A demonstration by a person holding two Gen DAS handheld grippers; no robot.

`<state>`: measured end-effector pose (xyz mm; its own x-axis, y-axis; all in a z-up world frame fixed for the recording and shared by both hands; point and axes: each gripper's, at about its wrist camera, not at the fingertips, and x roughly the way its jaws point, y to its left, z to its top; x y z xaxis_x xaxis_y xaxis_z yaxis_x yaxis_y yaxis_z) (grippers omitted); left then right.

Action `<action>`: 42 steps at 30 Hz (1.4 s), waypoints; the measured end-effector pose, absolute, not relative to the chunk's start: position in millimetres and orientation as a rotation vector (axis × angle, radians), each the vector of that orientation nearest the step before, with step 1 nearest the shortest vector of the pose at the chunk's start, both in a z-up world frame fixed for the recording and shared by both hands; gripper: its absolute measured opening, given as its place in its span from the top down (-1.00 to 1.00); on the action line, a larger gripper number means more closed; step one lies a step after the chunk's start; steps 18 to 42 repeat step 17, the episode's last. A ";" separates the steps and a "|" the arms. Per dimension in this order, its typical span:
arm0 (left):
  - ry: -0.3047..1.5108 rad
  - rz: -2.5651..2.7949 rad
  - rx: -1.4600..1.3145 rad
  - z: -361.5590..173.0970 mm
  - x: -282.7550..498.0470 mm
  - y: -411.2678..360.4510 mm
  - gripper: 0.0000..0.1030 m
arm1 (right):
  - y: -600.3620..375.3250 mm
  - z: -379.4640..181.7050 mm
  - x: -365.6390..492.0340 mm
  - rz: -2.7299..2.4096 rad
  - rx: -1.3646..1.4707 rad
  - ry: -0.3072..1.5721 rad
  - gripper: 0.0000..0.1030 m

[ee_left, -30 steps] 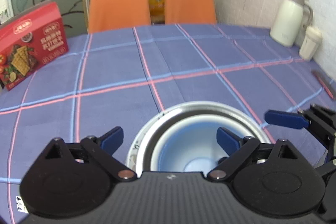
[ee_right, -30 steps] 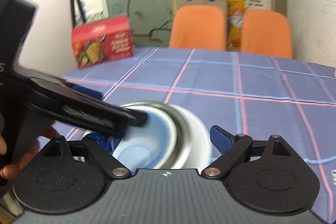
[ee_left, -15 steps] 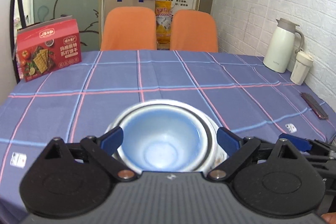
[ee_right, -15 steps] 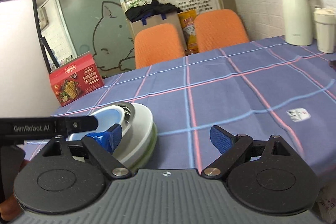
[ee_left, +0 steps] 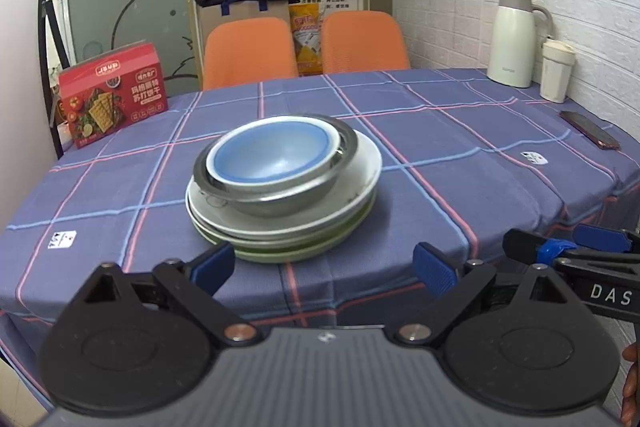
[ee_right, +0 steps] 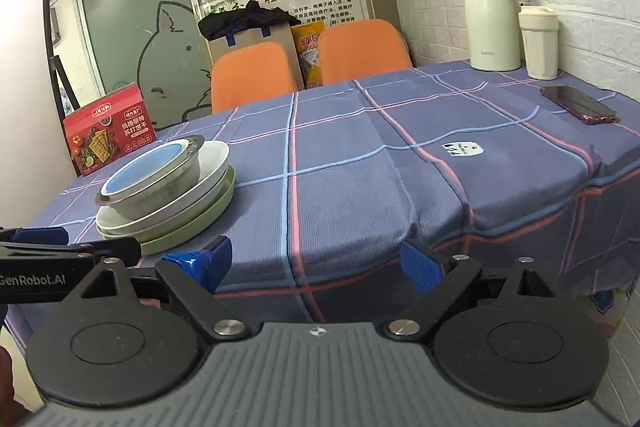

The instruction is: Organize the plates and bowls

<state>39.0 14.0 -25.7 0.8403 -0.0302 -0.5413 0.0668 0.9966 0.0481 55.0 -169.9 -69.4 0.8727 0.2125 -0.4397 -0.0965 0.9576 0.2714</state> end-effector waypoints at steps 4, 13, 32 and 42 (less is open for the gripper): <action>0.551 -0.065 0.080 -27.1 21.2 9.0 -0.83 | -173.3 -70.2 38.7 0.169 0.255 0.472 -0.53; 0.435 -0.025 0.078 -22.6 -10.4 9.8 -0.83 | -172.1 -73.2 26.3 0.197 0.278 0.465 -0.53; 0.421 -0.020 0.064 -21.8 -14.4 13.2 -0.83 | -163.3 -69.3 18.5 0.204 0.246 0.442 -0.53; 0.421 -0.020 0.064 -21.8 -14.4 13.2 -0.83 | -163.3 -69.3 18.5 0.204 0.246 0.442 -0.53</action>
